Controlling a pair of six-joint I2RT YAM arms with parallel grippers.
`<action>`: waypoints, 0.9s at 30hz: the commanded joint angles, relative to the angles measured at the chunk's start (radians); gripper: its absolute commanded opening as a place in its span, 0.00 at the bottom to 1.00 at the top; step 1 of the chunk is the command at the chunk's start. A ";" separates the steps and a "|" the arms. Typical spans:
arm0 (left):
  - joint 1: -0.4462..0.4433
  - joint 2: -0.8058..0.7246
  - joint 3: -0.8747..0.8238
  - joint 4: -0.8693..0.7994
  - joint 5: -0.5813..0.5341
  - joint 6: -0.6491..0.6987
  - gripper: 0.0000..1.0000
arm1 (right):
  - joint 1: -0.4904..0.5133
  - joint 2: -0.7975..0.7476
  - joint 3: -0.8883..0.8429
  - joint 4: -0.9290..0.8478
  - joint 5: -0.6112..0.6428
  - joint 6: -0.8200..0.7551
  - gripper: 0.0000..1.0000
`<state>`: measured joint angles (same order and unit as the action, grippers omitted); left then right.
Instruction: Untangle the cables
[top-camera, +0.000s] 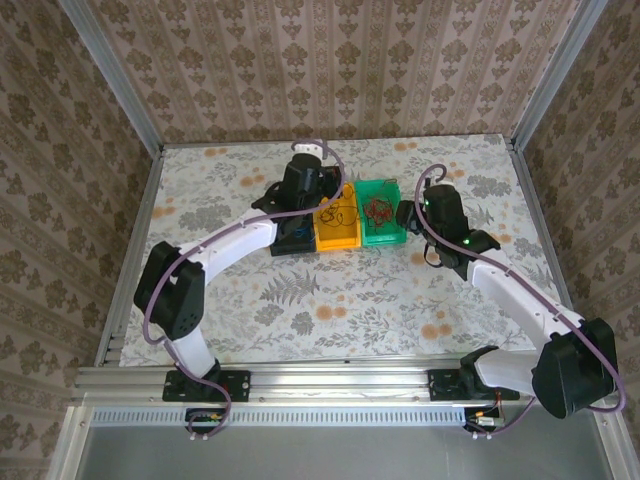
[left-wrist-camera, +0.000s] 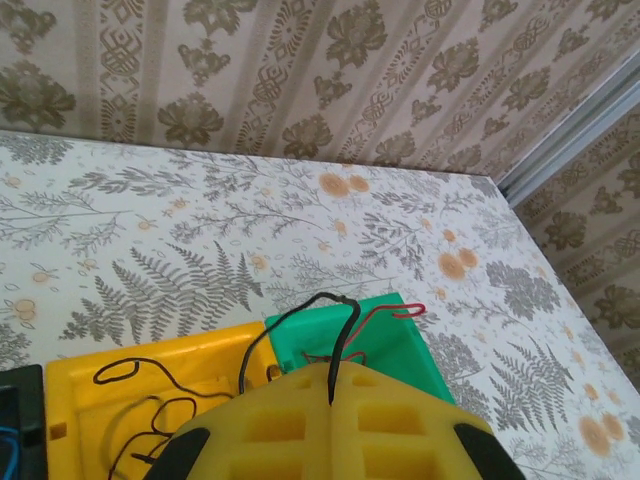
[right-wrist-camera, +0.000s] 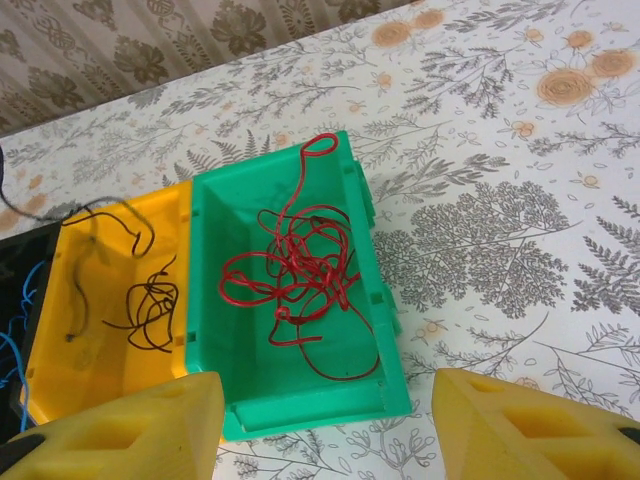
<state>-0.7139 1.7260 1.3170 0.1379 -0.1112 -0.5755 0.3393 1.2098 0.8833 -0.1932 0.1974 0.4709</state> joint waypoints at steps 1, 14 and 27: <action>-0.005 0.011 -0.013 0.031 0.026 -0.028 0.00 | -0.009 -0.023 -0.015 -0.032 0.024 -0.014 0.58; 0.012 0.069 -0.044 -0.184 -0.058 -0.143 0.00 | -0.014 -0.013 -0.012 -0.029 0.014 -0.003 0.58; 0.020 0.059 0.107 -0.306 -0.135 -0.090 0.94 | -0.014 -0.024 -0.007 -0.044 0.015 -0.006 0.57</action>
<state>-0.6998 1.8462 1.4090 -0.1535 -0.1982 -0.6804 0.3298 1.2095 0.8803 -0.2104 0.1997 0.4713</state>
